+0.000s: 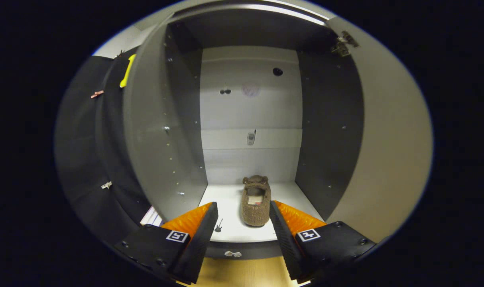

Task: Open the shoe cabinet door, grab the shoes and put them into the shoe cabinet, then close the shoe cabinet door.

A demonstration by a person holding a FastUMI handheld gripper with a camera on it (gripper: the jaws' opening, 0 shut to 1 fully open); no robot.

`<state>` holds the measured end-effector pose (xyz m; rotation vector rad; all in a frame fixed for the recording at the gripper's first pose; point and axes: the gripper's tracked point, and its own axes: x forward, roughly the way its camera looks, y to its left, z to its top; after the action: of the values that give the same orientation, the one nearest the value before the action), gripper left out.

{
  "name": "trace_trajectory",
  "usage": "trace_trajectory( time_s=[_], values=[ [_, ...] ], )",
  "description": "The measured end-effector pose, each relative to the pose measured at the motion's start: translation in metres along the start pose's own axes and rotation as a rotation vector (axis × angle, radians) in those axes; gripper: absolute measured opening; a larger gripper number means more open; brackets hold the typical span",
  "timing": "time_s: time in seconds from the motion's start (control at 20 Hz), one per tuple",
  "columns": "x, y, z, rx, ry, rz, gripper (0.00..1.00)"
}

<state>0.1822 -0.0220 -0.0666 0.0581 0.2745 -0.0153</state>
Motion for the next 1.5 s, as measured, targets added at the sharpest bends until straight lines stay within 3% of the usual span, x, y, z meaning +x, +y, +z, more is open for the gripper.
trace_trajectory(
  time_s=[0.6, 1.0, 1.25, 1.5],
  values=[
    [-0.204, -0.066, 0.022, 0.086, -0.138, -0.020, 0.83],
    [-0.305, -0.162, 0.015, 0.061, -0.175, -0.200, 0.83],
    [-0.340, -0.237, 0.024, 0.045, -0.195, -0.256, 0.83],
    [-0.331, -0.304, 0.020, 0.056, -0.177, -0.219, 0.83]
  ],
)
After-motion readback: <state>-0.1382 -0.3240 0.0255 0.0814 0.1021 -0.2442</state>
